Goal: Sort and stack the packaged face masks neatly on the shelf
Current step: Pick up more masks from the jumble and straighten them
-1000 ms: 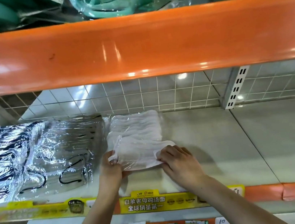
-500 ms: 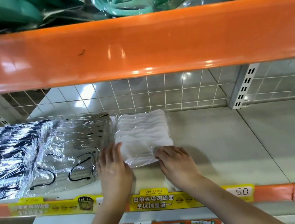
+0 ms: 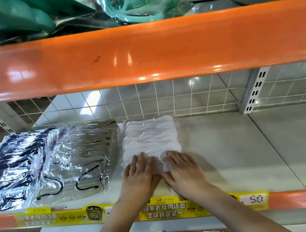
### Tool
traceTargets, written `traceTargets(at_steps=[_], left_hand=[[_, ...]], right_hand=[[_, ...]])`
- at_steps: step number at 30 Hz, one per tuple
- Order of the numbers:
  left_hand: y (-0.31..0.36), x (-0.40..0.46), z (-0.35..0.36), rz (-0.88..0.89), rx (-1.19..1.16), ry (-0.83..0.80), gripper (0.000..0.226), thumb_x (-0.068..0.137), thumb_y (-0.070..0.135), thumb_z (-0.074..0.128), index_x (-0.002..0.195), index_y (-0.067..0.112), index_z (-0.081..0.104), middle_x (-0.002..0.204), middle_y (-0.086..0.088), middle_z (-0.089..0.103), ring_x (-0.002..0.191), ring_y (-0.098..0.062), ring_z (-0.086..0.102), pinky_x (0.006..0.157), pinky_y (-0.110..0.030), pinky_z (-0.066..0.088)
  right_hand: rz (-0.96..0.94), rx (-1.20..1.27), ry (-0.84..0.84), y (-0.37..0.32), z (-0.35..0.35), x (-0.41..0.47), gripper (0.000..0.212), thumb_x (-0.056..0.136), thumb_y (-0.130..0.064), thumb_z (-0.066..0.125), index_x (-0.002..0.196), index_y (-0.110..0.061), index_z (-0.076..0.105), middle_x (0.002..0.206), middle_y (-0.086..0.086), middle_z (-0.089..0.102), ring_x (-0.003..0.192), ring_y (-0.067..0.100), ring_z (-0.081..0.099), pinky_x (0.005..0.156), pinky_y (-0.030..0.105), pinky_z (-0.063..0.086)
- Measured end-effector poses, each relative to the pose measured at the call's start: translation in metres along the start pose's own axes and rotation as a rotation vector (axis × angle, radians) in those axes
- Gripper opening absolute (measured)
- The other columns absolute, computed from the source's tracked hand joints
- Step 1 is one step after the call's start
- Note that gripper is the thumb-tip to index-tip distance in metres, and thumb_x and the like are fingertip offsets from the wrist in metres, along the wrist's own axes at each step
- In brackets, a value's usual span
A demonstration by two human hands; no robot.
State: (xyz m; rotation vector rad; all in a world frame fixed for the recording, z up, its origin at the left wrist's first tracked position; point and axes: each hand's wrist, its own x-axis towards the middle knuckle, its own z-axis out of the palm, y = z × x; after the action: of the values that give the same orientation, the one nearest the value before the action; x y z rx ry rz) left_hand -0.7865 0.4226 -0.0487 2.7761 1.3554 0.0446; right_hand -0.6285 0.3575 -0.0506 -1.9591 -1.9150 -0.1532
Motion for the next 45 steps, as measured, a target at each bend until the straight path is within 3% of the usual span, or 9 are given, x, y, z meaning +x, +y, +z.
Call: traceTargets(at_steps=[14, 19, 23, 26, 30, 34, 37, 41, 45], left_hand=[[0.001, 0.010, 0.003, -0.044, -0.027, 0.032, 0.060, 0.081, 0.048, 0.038, 0.112, 0.005, 0.066, 0.118, -0.027, 0.062, 0.108, -0.045, 0.060, 0.082, -0.053, 0.052], [0.002, 0.011, 0.004, -0.038, -0.058, 0.104, 0.058, 0.086, 0.043, 0.037, 0.112, -0.001, 0.065, 0.119, -0.028, 0.061, 0.109, -0.046, 0.059, 0.084, -0.052, 0.052], [-0.001, 0.008, -0.001, 0.000, -0.163, 0.271, 0.046, 0.085, 0.030, 0.039, 0.114, 0.005, 0.064, 0.120, -0.021, 0.063, 0.113, -0.040, 0.059, 0.087, -0.049, 0.051], [-0.016, 0.001, -0.011, -0.030, -0.279, 0.463, 0.038, 0.085, 0.019, 0.039, 0.110, 0.007, 0.063, 0.121, -0.015, 0.062, 0.117, -0.038, 0.056, 0.090, -0.049, 0.051], [-0.053, -0.012, -0.016, -0.134, -0.212, 0.644, 0.042, 0.083, 0.016, 0.039, 0.119, 0.004, 0.058, 0.122, -0.020, 0.060, 0.119, -0.044, 0.050, 0.092, -0.055, 0.046], [-0.084, -0.009, -0.025, -0.316, -0.163, 0.496, 0.054, 0.087, 0.041, 0.035, 0.124, 0.009, 0.057, 0.130, -0.023, 0.054, 0.131, -0.043, 0.039, 0.104, -0.058, 0.035], [-0.100, -0.001, -0.030, -0.409, -0.131, 0.189, 0.077, 0.085, 0.065, 0.018, 0.149, 0.024, 0.024, 0.159, -0.009, 0.012, 0.147, -0.031, 0.000, 0.116, -0.048, 0.002], [-0.110, 0.006, -0.018, -0.399, -0.074, 0.049, 0.074, 0.085, 0.063, 0.015, 0.152, 0.033, 0.004, 0.160, -0.005, -0.007, 0.146, -0.027, -0.009, 0.117, -0.048, -0.001], [-0.110, 0.004, -0.010, -0.383, -0.073, 0.023, 0.073, 0.084, 0.057, 0.022, 0.151, 0.036, 0.004, 0.160, -0.004, -0.004, 0.147, -0.025, -0.006, 0.117, -0.048, -0.003]], right_hand=[[0.015, 0.081, -0.082, 0.003, 0.001, 0.007, 0.046, 0.085, -0.044, 0.040, 0.116, -0.018, 0.062, 0.125, 0.003, 0.059, 0.118, 0.020, 0.056, 0.099, 0.025, 0.038], [0.084, 0.113, -0.241, 0.004, -0.004, 0.021, 0.086, 0.078, -0.063, 0.011, 0.147, -0.016, 0.033, 0.158, 0.008, 0.018, 0.146, 0.024, 0.015, 0.117, 0.035, 0.009], [0.132, 0.023, -0.305, 0.002, 0.004, 0.026, 0.058, 0.085, -0.042, 0.031, 0.127, -0.011, 0.057, 0.136, 0.012, 0.054, 0.125, 0.029, 0.053, 0.097, 0.049, 0.047], [0.161, -0.003, -0.266, 0.002, 0.008, 0.027, 0.050, 0.084, -0.034, 0.037, 0.120, -0.012, 0.063, 0.129, 0.009, 0.060, 0.117, 0.026, 0.059, 0.090, 0.047, 0.051], [0.164, -0.005, -0.263, -0.010, 0.001, 0.032, 0.049, 0.099, -0.027, 0.033, 0.147, -0.016, 0.032, 0.158, 0.005, 0.018, 0.146, 0.020, 0.014, 0.117, 0.039, 0.011], [0.142, 0.040, -0.236, -0.032, 0.001, 0.041, 0.053, 0.102, -0.034, 0.029, 0.151, -0.019, 0.017, 0.161, 0.001, -0.001, 0.147, 0.016, -0.003, 0.117, 0.033, -0.008], [0.116, 0.085, -0.267, -0.050, 0.008, 0.051, 0.057, 0.101, -0.041, 0.030, 0.152, -0.021, 0.014, 0.161, -0.001, -0.005, 0.147, 0.016, -0.007, 0.116, 0.036, -0.010], [0.186, 0.019, -0.316, -0.060, 0.026, 0.061, 0.081, 0.082, -0.062, 0.001, 0.154, -0.024, 0.002, 0.160, 0.000, -0.012, 0.147, 0.020, -0.014, 0.115, 0.044, -0.014], [0.244, -0.044, -0.323, -0.061, 0.036, 0.063, 0.093, 0.066, -0.057, -0.016, 0.153, -0.025, -0.004, 0.160, 0.000, -0.012, 0.146, 0.018, -0.015, 0.111, 0.045, -0.019]])
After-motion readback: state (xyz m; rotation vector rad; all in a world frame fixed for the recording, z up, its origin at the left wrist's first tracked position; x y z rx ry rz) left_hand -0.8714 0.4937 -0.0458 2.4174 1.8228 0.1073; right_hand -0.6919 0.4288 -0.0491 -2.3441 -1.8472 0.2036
